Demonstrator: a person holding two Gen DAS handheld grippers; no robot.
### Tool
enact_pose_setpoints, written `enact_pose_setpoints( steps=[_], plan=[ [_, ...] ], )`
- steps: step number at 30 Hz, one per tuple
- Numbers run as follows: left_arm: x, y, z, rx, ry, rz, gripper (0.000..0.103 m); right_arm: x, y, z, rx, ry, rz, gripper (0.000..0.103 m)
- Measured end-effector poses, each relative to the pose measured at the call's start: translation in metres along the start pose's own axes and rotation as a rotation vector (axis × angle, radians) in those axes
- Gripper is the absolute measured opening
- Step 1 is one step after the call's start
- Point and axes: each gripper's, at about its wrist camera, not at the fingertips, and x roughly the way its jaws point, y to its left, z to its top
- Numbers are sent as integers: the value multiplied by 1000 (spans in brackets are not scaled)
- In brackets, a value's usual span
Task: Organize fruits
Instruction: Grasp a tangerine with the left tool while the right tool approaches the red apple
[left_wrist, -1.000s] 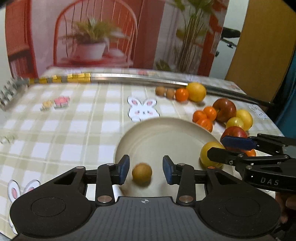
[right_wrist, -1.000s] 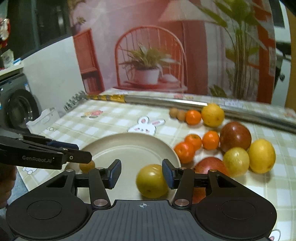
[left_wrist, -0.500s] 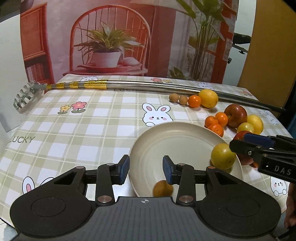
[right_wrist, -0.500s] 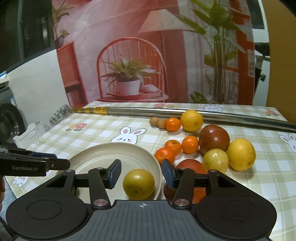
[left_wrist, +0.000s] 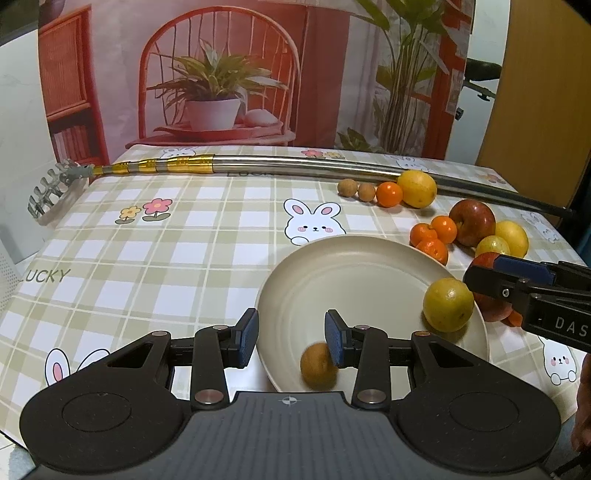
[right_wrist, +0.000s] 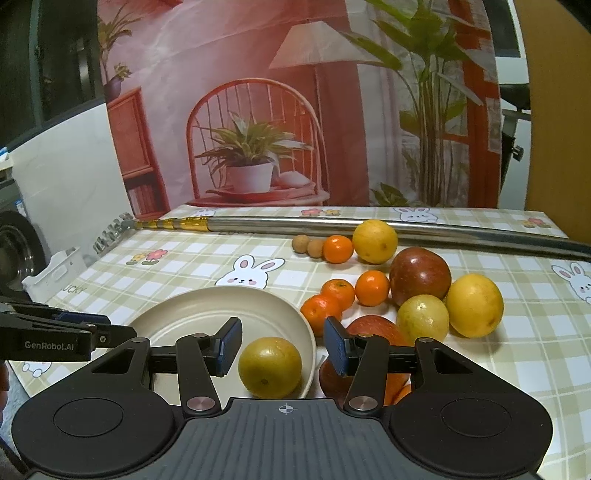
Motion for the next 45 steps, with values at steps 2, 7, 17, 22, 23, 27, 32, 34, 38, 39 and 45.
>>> enact_pose_setpoints(
  steps=[2, 7, 17, 22, 23, 27, 32, 34, 38, 39, 45],
  plan=[
    [0, 0, 0, 1, -1, -1, 41, 0, 0, 0, 1, -2, -1, 46],
    [0, 0, 0, 1, -3, 0, 41, -1, -1, 1, 3, -11, -7, 46],
    [-4, 0, 3, 0, -10, 16, 41, -11, -20, 2, 62, -56, -47, 47],
    [-5, -8, 3, 15, -8, 20, 41, -13, -32, -4, 98, -60, -77, 48],
    [-5, -10, 2, 20, -8, 19, 41, -13, -33, -6, 100, -60, -78, 49],
    [-5, -15, 0, 43, -6, 11, 41, -14, -37, -9, 104, -63, -90, 50],
    [-5, -18, 0, 56, -4, 8, 41, -18, -45, -10, 131, -80, -113, 50],
    [-4, -16, 4, 57, -1, 4, 41, -19, -50, -8, 142, -87, -125, 50],
    [-3, -13, 24, 55, 5, -40, 41, -22, -59, -1, 139, -112, -155, 50],
    [-2, -14, 30, 60, 0, -50, 41, -23, -62, 2, 140, -119, -163, 50],
    [10, -28, 76, 54, 42, -196, 41, -28, -85, 15, 153, -140, -215, 50]
  ],
)
